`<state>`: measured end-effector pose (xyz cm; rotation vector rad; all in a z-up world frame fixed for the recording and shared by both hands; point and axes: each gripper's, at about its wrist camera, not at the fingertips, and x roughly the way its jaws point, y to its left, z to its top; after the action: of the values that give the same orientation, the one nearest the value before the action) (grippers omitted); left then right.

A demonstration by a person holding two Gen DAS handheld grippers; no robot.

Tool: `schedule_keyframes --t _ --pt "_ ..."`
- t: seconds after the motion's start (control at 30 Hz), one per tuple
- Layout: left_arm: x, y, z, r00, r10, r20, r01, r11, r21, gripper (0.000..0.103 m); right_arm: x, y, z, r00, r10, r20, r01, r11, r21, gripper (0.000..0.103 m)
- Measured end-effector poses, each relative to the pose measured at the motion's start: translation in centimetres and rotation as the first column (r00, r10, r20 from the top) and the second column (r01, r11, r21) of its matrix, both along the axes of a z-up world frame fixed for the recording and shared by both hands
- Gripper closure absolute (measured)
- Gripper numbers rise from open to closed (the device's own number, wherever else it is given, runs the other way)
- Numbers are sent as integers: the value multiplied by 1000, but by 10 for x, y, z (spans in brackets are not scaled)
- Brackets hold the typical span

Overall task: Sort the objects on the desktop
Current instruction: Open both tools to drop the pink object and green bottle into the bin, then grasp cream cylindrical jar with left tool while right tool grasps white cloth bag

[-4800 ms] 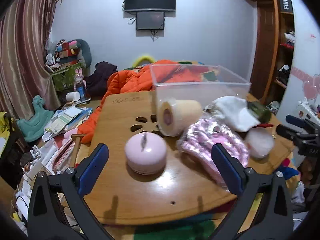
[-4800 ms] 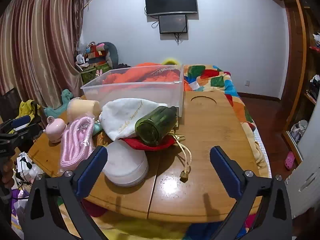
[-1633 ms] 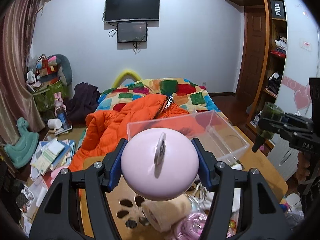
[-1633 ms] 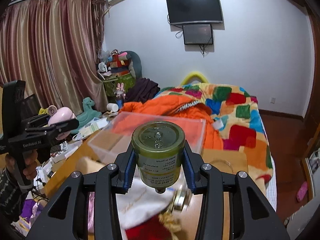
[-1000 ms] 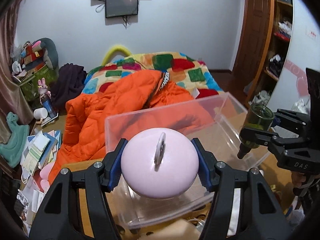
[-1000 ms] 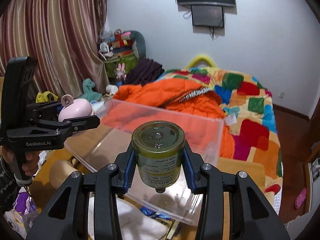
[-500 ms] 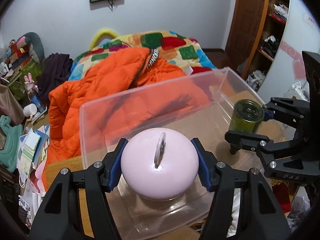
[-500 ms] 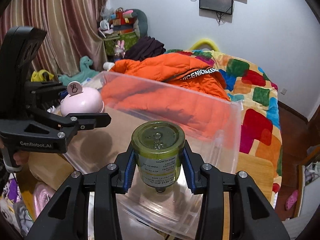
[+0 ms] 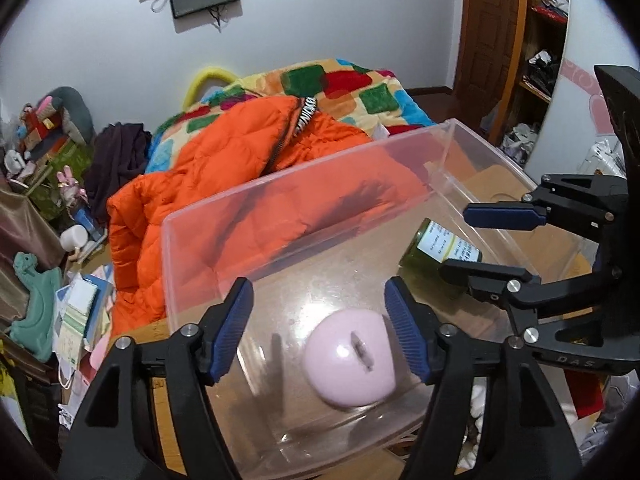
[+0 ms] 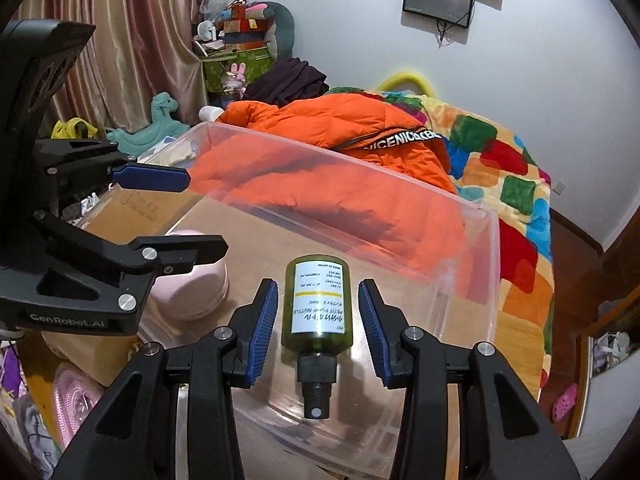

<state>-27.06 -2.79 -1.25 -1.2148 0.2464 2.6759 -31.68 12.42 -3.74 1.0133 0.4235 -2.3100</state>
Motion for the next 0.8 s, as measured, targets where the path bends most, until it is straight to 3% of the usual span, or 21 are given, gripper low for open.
schedule_keyframes --t 0.17,0.3,0.5,0.67,0.8 --pt "9 -3 11 999 12 -41 -12 1000 6 26 7 2 6 1000 -13 -28 13 1000 2 45" --pt "20 -5 24 996 30 -82 -30 1000 1 15 18 6 16 997 -26 -72 26 1000 -3 36" --pt "53 -5 49 980 40 -193 -46 999 -26 13 32 22 35 995 -56 -85 51 997 -59 31" --pt "89 -5 69 948 54 -313 -80 994 -70 10 52 38 56 988 -84 -132 71 993 -96 25" --pt "112 -6 75 935 68 -349 -96 994 -62 8 72 49 72 979 -95 -179 75 990 -117 22"
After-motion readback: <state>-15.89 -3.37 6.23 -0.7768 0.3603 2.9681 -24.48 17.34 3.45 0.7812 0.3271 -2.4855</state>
